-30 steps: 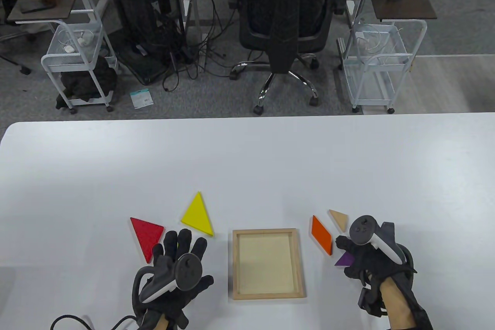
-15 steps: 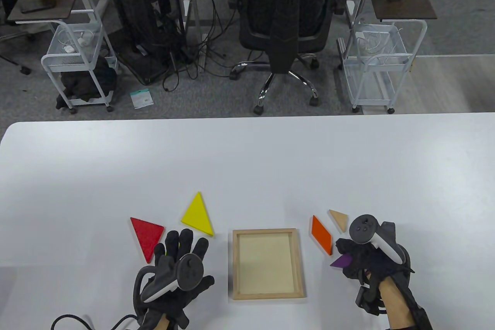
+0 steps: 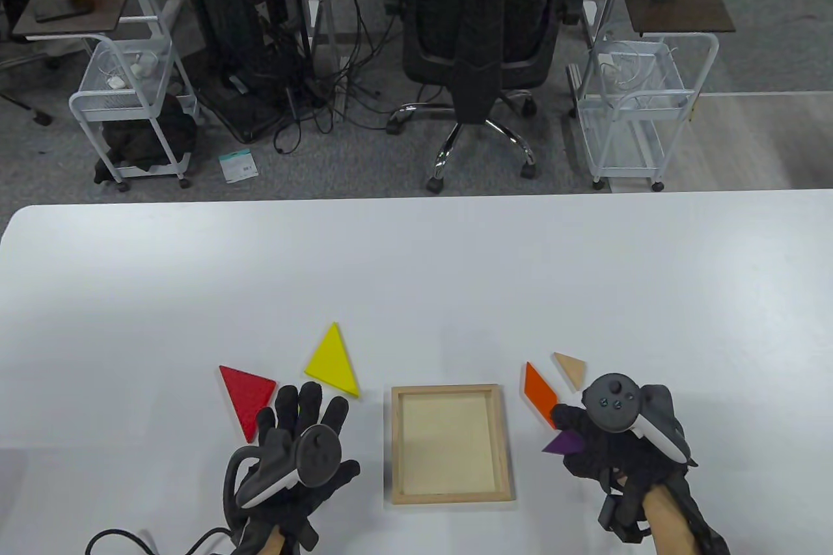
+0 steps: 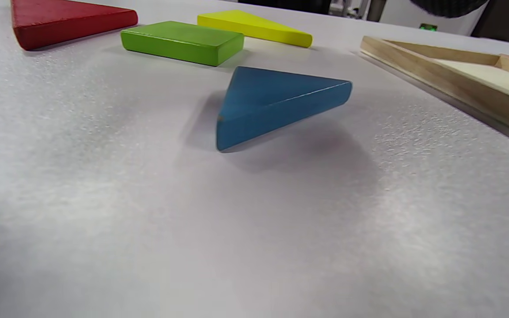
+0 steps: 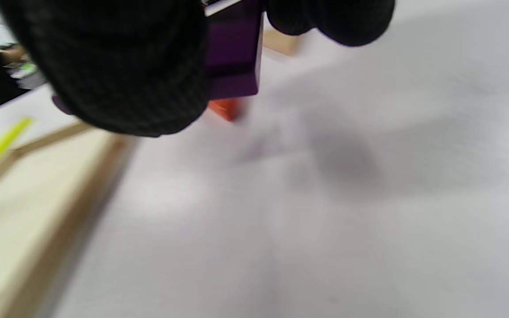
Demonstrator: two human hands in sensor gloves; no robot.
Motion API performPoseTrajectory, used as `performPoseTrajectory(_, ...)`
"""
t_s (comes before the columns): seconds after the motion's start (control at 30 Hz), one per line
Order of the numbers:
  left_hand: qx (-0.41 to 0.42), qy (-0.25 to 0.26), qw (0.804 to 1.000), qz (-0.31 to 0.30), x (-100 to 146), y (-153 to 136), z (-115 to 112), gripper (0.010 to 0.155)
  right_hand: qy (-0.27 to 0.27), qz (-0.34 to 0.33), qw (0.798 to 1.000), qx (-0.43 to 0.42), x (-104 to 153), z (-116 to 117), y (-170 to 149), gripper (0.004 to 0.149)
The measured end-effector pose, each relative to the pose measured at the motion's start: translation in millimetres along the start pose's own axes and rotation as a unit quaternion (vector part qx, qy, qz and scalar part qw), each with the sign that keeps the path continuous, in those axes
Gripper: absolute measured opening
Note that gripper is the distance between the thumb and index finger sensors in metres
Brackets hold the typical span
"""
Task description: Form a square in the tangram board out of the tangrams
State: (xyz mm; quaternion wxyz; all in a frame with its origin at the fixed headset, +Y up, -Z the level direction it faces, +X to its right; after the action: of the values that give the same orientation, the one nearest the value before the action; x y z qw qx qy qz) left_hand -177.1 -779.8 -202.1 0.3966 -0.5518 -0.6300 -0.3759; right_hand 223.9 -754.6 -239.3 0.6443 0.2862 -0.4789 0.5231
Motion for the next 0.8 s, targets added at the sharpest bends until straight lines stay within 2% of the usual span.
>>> performPoseTrajectory(0.17,0.030,0.023,0.998,-0.051,10,20,5,0.086,-0.057,-0.095,0.993,0.044,26,0,48,0.070)
performPoseTrajectory(0.37,0.131,0.048,0.979,-0.150,26,56,10,0.087,-0.064,-0.167,0.982,0.059,44,5,97,0.071)
performPoseTrajectory(0.47,0.218,0.042,0.959,-0.177,31,67,9,0.085,-0.065,-0.197,0.975,0.081,49,8,126,0.070)
performPoseTrajectory(0.6,0.317,0.028,0.931,-0.177,30,67,7,0.078,-0.053,-0.229,0.968,0.090,54,14,156,0.070)
performPoseTrajectory(0.73,0.397,-0.042,0.899,-0.180,25,64,4,0.065,-0.048,-0.249,0.964,0.085,59,16,177,0.070)
performPoseTrajectory(0.8,0.429,-0.056,0.883,-0.183,24,61,4,0.057,-0.055,-0.244,0.964,0.091,59,16,181,0.070)
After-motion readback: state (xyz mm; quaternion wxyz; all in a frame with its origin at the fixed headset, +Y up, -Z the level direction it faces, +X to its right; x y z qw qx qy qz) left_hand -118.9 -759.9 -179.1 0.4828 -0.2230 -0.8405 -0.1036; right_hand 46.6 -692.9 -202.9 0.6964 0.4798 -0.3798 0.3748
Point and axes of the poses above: the tracker on the back of each hand, its own y axis roughly to the thumb side, its own x axis roughly from the fingertips to the wrist, z = x × y, the point moved 2 cm from there along -x, roughly from the wrist to the fingertips, and after that the axes turned 11 degrees about z, right-handed, at the moved point
